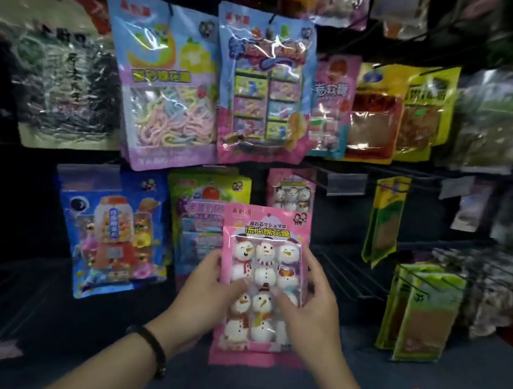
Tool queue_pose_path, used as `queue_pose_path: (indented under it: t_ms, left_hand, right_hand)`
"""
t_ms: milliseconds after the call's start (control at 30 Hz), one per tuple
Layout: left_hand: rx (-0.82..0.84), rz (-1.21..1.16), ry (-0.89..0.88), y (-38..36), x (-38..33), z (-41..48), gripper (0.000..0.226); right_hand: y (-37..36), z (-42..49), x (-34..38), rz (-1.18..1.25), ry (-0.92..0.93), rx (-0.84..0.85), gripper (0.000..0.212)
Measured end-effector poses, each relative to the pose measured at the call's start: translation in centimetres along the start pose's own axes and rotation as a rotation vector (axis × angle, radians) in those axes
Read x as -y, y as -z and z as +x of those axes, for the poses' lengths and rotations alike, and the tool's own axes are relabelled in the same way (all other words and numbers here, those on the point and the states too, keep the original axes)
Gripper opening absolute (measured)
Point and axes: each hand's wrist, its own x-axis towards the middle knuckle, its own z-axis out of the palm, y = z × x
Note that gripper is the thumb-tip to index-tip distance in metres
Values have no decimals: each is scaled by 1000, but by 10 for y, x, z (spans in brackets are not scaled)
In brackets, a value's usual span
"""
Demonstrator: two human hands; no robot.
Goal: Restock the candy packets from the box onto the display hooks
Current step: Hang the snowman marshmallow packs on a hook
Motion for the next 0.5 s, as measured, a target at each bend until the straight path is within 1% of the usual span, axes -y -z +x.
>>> queue_pose_path:
  t_ms: [67, 133, 200, 267, 367, 500]
  left_hand:
    - [-51, 46, -57, -18, -9, 17, 65]
    - [-64, 180, -147, -35, -18, 34, 79]
    - [-28, 300, -212, -48, -28, 49, 91]
    - [35, 377, -235, -59, -35, 61, 101]
    - [135, 480, -256, -72, -38, 74, 100]
    - [147, 541, -273, -89, -38, 88, 100]
  right_hand:
    - [15, 16, -9, -4, 25, -66, 84]
    - [28, 33, -14, -20, 42, -103, 84]
    - [39, 47, -18, -32, 55, -123, 84]
    - [50, 58, -23, -40, 69, -137, 84]
    - [65, 68, -32, -45, 84, -141, 85]
    - [81, 79, -38, -95, 93, -150, 83]
